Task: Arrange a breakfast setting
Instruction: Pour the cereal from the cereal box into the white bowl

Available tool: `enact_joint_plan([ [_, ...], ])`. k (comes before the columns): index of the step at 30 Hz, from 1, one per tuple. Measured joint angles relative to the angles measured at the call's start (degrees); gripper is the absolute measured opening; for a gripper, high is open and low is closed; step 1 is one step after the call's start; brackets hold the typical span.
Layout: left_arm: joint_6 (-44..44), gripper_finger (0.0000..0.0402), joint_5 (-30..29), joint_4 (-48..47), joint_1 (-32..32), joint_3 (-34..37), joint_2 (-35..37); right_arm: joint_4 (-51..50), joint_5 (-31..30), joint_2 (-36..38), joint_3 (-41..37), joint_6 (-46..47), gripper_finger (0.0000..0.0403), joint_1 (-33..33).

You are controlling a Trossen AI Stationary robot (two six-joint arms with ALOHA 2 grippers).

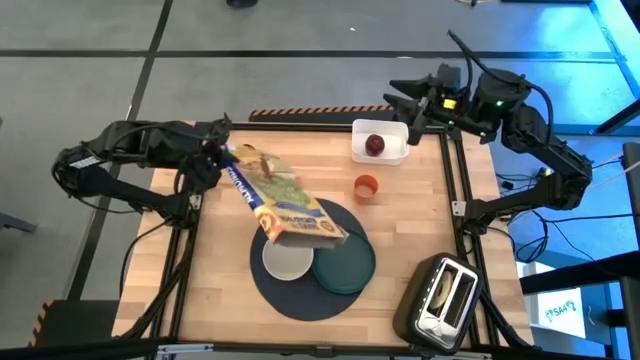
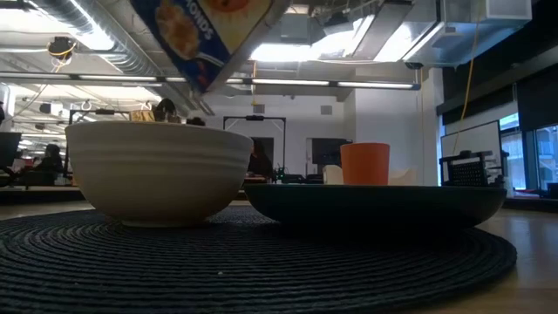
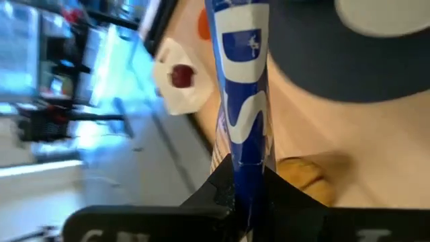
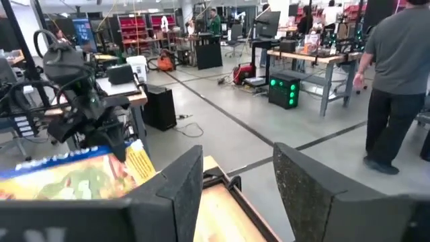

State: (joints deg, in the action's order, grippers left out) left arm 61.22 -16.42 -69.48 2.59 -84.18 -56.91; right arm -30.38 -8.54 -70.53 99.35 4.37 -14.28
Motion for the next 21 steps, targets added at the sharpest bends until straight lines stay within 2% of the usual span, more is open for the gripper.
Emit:
enact_joint_plan([
  [7,13.4,0.0005,0.1,2.0,0.0,0.0,-3.4,-1.2,-1.0,-0.8,0.0,2.5,0.0172,0.0],
  [11,17.5,0.0005,-0.1,2.3,0.0,0.0,-4.8,-7.8,-1.1,-2.5,0.0,7.0,0.0172,1.4],
  [15,22.0,0.0005,0.0,2.3,1.3,0.0,-5.4,-13.9,3.4,-6.7,-3.5,12.7,0.0169,6.2],
  [21,26.5,0.0005,1.0,2.2,3.7,0.0,-5.6,-9.1,8.1,-14.0,-10.0,17.5,0.0142,15.3],
])
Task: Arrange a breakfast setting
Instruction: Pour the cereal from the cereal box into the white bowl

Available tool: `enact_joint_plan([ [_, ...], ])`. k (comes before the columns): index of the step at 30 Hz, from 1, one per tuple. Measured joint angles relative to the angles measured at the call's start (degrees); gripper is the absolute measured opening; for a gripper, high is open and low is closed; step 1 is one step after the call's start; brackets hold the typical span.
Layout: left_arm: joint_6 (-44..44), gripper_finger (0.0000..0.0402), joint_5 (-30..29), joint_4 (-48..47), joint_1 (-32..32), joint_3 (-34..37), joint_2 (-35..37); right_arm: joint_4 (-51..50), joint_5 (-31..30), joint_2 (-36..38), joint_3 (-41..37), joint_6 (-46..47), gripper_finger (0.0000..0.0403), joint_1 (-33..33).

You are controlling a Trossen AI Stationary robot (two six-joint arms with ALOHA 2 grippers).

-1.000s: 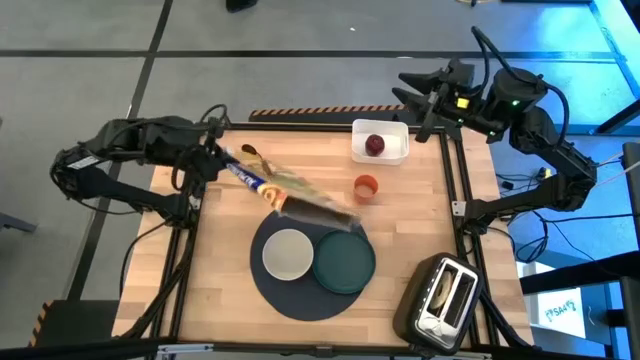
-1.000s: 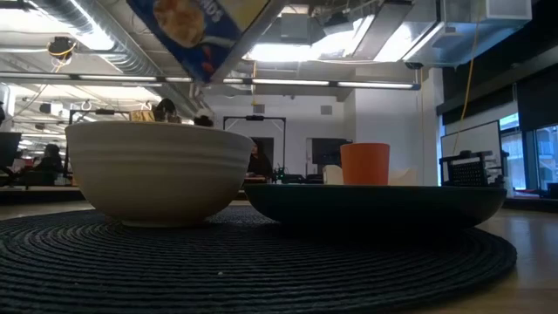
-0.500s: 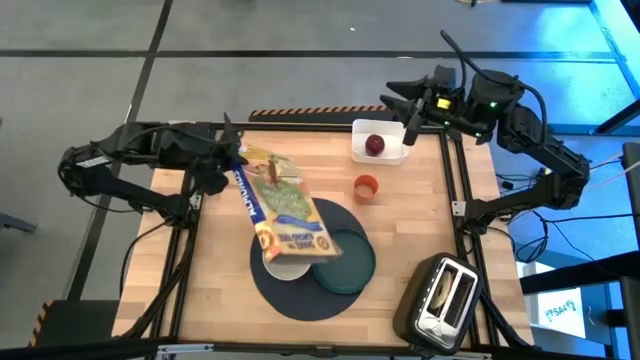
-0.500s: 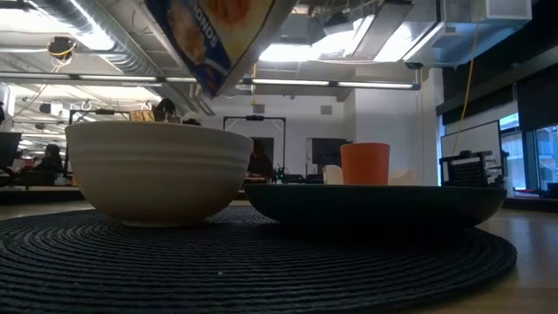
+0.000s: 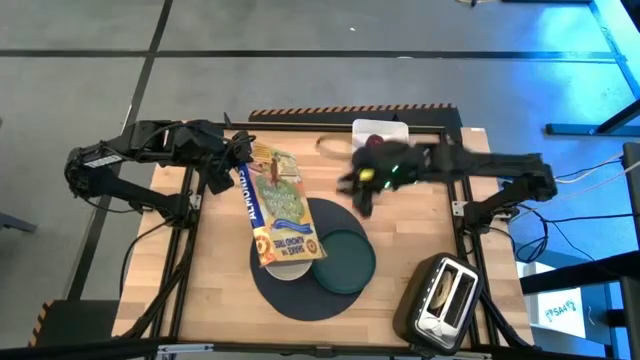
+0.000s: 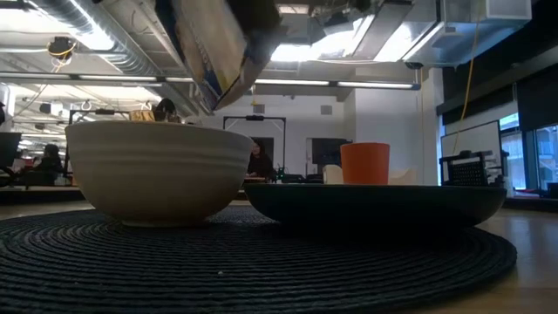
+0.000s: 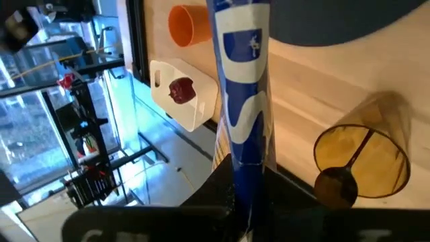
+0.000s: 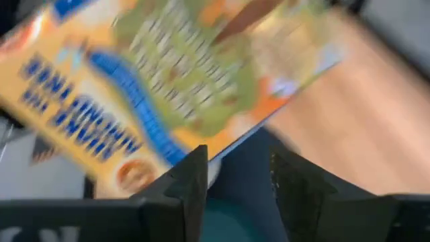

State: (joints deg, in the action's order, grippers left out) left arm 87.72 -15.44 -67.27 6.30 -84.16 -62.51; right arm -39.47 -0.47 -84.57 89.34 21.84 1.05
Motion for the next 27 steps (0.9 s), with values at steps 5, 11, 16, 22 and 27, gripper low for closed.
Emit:
enact_joint_plan([
  [5,4.6,0.0005,-0.3,-0.2,1.8,0.0,-0.1,10.0,1.6,-6.6,-3.8,0.8,0.013,3.9],
  [11,10.0,0.0005,-1.4,0.2,2.7,0.0,-0.9,14.2,2.3,-12.8,-3.9,0.7,0.0126,4.3],
  [16,14.5,0.0005,-6.3,0.2,0.2,0.0,-1.3,19.0,4.8,-17.3,-3.8,0.5,0.0126,4.3],
  [22,17.5,0.0005,-10.5,1.0,-3.7,0.0,-1.3,21.3,6.7,-20.5,-3.9,0.4,0.0126,4.4],
  [27,17.9,0.0005,-10.7,1.0,-7.6,0.0,-1.3,21.4,6.7,-19.6,-3.9,0.9,0.0126,4.3],
])
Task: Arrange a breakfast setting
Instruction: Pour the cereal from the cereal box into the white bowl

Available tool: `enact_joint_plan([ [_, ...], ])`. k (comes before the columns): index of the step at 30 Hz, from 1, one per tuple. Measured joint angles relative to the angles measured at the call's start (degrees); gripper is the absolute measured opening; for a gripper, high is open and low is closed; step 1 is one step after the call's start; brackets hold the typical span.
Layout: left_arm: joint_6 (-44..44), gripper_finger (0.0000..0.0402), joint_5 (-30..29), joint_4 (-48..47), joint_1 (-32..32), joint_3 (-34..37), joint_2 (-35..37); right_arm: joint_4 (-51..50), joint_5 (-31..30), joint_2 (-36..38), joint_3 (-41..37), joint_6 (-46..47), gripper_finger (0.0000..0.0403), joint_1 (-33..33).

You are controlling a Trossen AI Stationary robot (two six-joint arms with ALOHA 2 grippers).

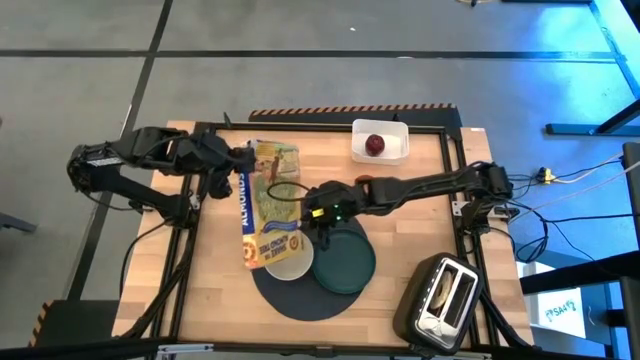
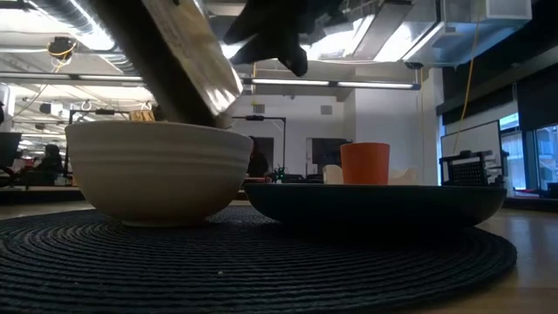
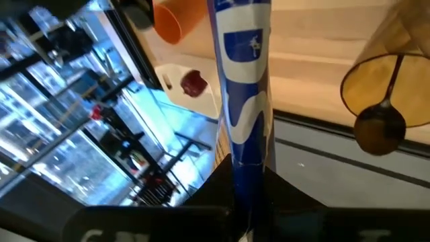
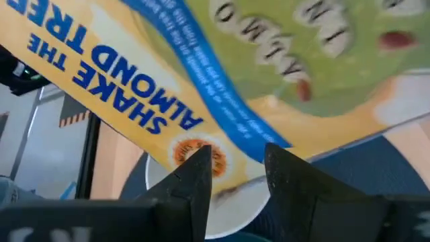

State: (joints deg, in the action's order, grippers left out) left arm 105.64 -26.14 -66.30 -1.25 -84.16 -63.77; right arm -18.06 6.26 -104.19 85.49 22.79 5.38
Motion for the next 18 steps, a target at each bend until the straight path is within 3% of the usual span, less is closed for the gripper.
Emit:
enact_joint_plan([
  [8,3.7,0.0005,-6.2,0.0,-4.6,0.0,0.0,0.0,0.8,0.8,0.0,1.2,0.0126,0.0],
  [18,6.5,0.0005,-9.5,0.5,-8.6,0.0,0.0,-0.2,0.9,0.8,0.0,1.4,0.0126,0.0],
])
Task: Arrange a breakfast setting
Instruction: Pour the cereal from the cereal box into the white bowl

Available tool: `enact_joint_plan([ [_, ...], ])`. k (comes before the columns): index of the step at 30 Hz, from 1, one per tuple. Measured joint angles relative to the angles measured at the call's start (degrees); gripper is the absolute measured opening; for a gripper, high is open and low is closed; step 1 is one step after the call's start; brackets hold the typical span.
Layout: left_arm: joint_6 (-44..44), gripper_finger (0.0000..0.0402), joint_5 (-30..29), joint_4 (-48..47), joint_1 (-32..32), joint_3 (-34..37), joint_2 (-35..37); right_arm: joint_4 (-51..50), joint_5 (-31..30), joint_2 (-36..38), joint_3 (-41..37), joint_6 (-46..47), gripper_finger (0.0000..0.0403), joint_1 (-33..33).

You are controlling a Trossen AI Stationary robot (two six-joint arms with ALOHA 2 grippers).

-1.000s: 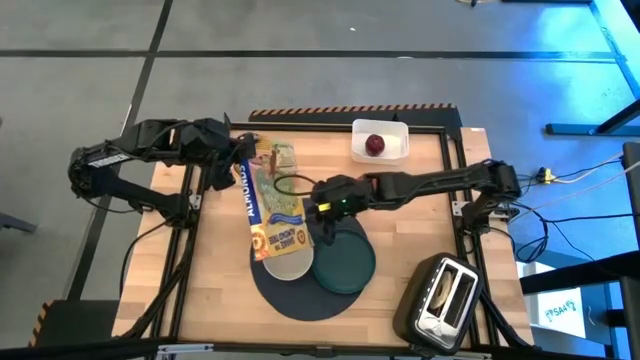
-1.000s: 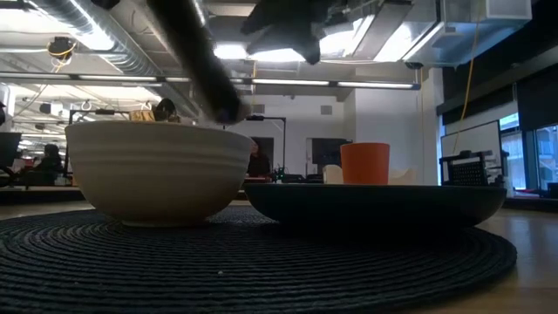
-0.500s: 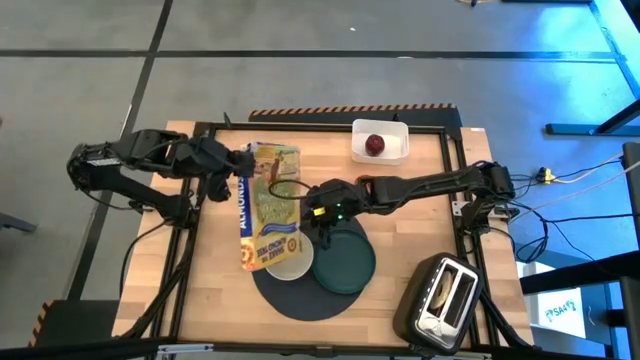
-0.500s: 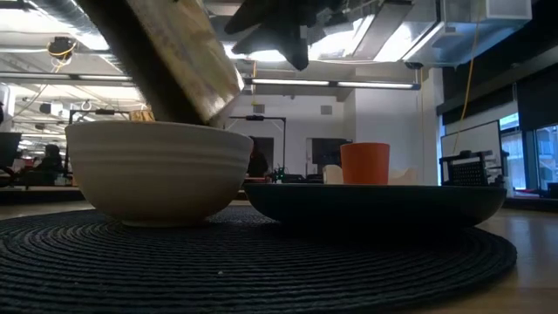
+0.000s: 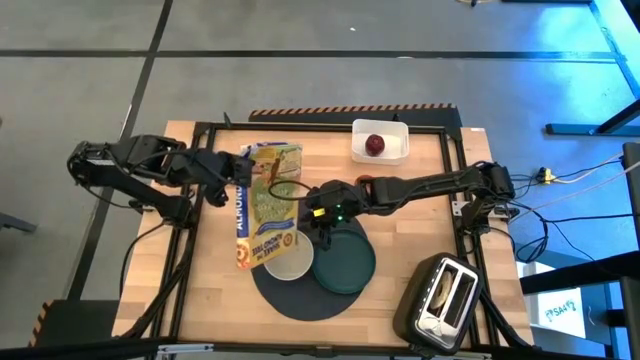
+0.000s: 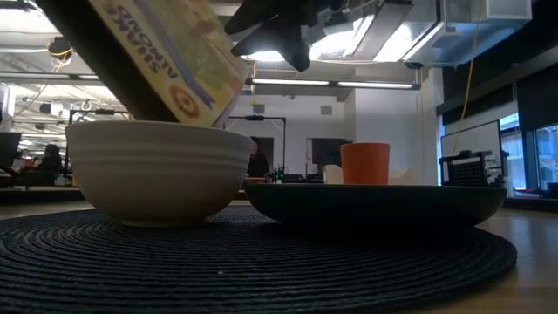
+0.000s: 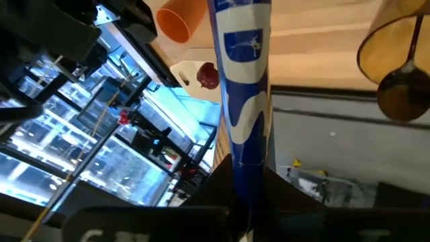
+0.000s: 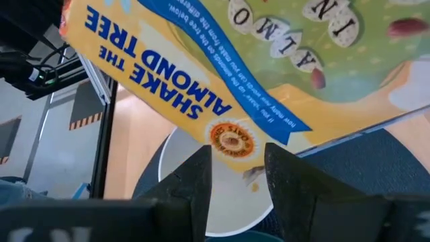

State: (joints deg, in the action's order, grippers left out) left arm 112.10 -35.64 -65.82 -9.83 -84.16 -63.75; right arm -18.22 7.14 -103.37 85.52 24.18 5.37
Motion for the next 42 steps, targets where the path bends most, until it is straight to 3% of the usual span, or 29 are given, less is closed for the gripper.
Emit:
enact_joint_plan([
  [19,5.0,0.0005,-4.1,3.0,-9.0,0.0,0.0,0.1,0.0,0.0,0.0,0.0,0.0126,0.0],
  [42,4.6,0.0005,-6.4,4.7,-8.7,0.0,-0.9,-0.4,0.5,0.0,0.0,0.0,0.0126,-0.1],
])
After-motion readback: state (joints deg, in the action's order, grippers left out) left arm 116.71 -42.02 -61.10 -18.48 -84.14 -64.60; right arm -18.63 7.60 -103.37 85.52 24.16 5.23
